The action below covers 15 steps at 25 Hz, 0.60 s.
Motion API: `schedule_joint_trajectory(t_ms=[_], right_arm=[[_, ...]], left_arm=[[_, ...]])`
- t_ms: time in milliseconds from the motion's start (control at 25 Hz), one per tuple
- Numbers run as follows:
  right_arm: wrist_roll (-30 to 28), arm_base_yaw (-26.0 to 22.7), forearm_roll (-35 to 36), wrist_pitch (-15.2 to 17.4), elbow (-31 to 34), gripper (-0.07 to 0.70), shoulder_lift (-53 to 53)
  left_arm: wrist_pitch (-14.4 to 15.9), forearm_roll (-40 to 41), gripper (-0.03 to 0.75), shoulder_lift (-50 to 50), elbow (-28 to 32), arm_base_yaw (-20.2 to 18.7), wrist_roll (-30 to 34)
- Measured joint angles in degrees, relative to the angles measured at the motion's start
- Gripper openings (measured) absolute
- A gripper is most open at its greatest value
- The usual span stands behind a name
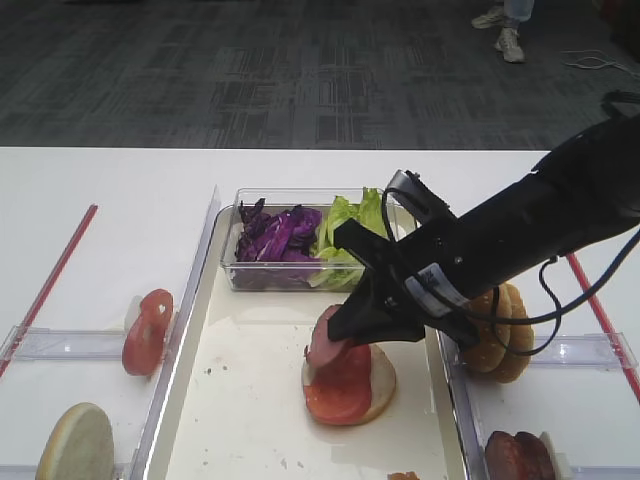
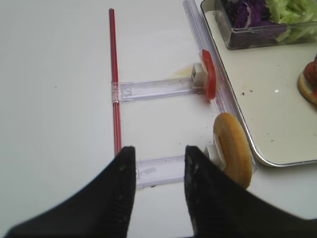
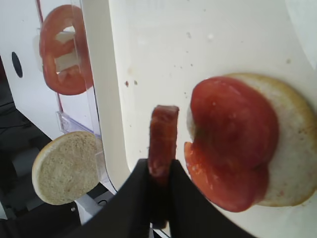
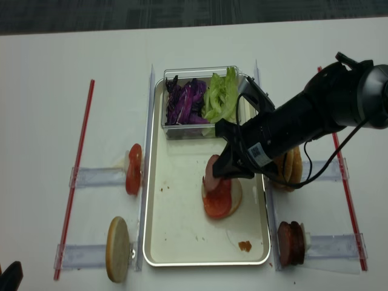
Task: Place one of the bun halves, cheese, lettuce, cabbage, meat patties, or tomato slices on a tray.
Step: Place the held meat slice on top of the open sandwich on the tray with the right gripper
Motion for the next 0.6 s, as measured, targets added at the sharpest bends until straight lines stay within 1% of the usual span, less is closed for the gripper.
schedule_joint_trajectory(t_ms=[280,600], right_arm=[[-0.22,0.0,-0.08,0.94,-0.1,0.099,3.48],[-0.42,-0.04,-0.08,1.3,-0.1,0.099,3.85]], left_arm=[[0.0,0.0,0.234,0.0,0.0,0.0,0.0],[0.0,0.0,0.234,0.0,0.0,0.0,0.0]])
